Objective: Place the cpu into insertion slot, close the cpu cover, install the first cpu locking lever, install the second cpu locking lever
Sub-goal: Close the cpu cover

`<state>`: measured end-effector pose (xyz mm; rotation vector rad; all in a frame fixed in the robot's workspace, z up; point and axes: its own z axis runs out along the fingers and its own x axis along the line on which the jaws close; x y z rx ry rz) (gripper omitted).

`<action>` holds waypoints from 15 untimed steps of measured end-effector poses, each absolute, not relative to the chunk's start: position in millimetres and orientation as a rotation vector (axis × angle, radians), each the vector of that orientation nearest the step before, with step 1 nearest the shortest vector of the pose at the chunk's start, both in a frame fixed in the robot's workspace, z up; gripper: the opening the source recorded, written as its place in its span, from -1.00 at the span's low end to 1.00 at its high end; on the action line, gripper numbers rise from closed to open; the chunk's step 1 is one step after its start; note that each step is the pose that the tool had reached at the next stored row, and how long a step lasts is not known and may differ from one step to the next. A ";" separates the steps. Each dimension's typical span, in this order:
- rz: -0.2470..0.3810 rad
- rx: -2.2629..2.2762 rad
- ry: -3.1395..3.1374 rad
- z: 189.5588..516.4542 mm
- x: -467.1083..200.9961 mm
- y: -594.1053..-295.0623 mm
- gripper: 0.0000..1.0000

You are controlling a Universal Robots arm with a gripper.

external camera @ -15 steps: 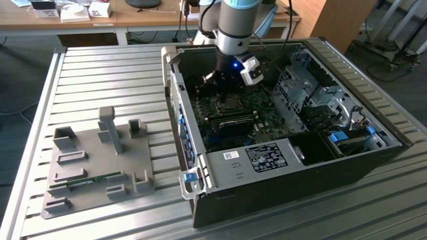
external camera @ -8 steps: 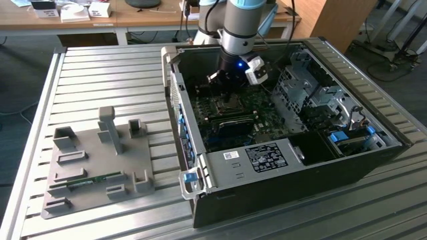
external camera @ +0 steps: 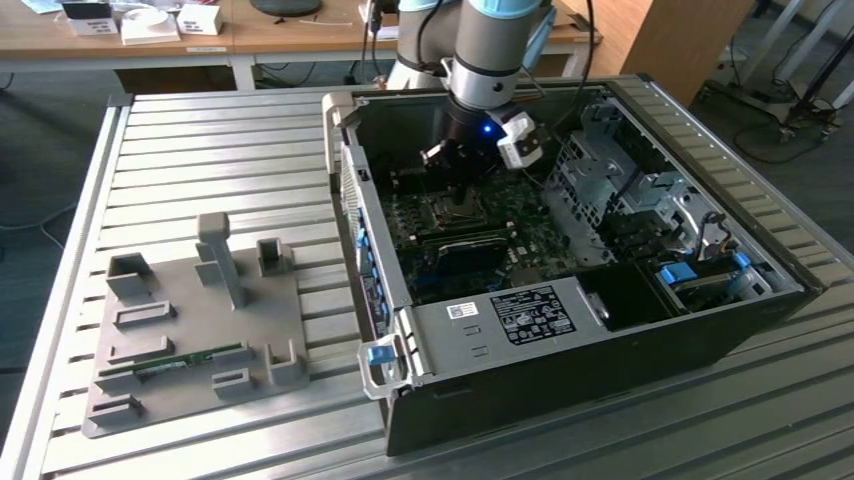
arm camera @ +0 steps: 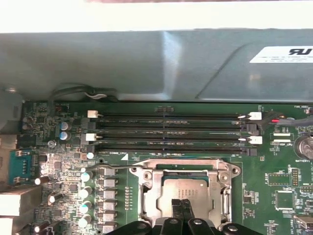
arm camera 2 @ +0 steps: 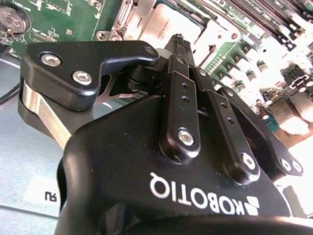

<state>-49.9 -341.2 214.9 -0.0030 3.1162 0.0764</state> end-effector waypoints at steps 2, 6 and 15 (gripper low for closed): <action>0.077 -0.003 3.116 214.8 -48.4 -341.2 -0.79; 0.077 -0.003 3.115 214.8 -47.7 -341.2 -0.79; 0.078 -0.003 3.115 216.9 -47.8 -341.2 -0.79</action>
